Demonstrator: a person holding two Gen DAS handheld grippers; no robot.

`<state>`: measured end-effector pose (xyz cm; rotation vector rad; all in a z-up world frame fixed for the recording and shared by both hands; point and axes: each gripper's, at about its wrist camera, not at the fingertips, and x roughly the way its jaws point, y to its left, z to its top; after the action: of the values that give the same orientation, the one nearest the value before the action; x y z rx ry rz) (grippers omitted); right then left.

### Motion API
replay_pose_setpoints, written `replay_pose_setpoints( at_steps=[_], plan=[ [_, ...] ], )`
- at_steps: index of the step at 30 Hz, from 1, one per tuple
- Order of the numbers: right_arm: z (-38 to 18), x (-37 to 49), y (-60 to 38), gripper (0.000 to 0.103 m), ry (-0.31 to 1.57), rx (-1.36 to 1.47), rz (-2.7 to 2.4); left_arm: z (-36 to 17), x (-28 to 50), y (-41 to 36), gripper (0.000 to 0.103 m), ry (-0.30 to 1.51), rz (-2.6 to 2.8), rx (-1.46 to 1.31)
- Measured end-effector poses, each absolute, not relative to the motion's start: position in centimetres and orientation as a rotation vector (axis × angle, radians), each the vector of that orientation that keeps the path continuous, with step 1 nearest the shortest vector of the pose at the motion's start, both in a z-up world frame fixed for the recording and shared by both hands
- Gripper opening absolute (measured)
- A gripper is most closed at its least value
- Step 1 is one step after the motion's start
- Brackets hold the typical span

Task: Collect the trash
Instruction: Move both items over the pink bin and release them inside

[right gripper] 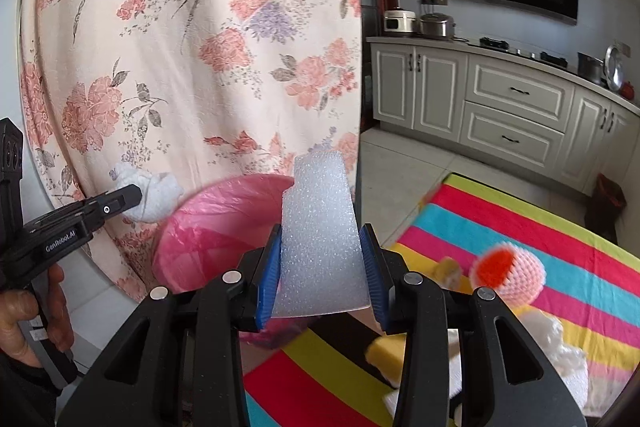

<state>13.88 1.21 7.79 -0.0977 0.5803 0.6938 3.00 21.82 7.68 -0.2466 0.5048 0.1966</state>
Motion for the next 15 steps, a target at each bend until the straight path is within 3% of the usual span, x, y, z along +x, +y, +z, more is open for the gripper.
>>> replay_pose_setpoints(
  at_steps=[15],
  plan=[
    [7.2, 16.7, 9.3, 0.038, 0.604, -0.145, 0.784, 7.4, 4.0, 24.9, 0.017, 0.502, 0.234, -0.26]
  ],
)
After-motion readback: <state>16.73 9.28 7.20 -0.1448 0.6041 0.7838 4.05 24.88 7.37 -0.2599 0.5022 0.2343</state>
